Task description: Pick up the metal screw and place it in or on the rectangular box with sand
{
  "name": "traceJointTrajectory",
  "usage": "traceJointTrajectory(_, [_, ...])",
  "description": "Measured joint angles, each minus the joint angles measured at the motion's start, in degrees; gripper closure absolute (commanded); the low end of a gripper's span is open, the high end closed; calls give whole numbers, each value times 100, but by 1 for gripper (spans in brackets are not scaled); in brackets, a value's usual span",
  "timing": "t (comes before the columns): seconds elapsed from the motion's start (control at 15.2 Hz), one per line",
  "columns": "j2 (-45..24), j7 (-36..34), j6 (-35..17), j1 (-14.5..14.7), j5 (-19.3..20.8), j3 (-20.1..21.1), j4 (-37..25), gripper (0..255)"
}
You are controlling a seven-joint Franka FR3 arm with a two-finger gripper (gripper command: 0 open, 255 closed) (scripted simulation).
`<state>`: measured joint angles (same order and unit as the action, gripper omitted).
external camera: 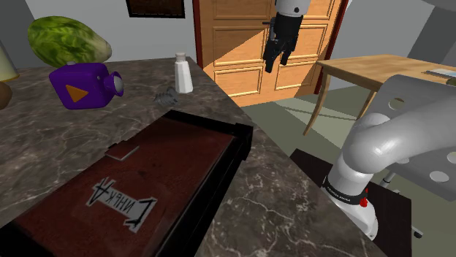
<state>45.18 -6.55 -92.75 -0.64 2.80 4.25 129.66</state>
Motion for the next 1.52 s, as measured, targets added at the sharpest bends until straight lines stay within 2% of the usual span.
traceJointTrajectory(0.2, [-153,-143,21,37,-90,134,-136,0])
traceJointTrajectory(0.79, [-1224,-1192,84,244,-610,1071,-1057,0])
traceJointTrajectory(1.19, [-2164,-1971,169,332,-758,1729,-1973,0])
traceJointTrajectory(1.52, [-3136,-2642,305,401,-650,2264,-2971,0])
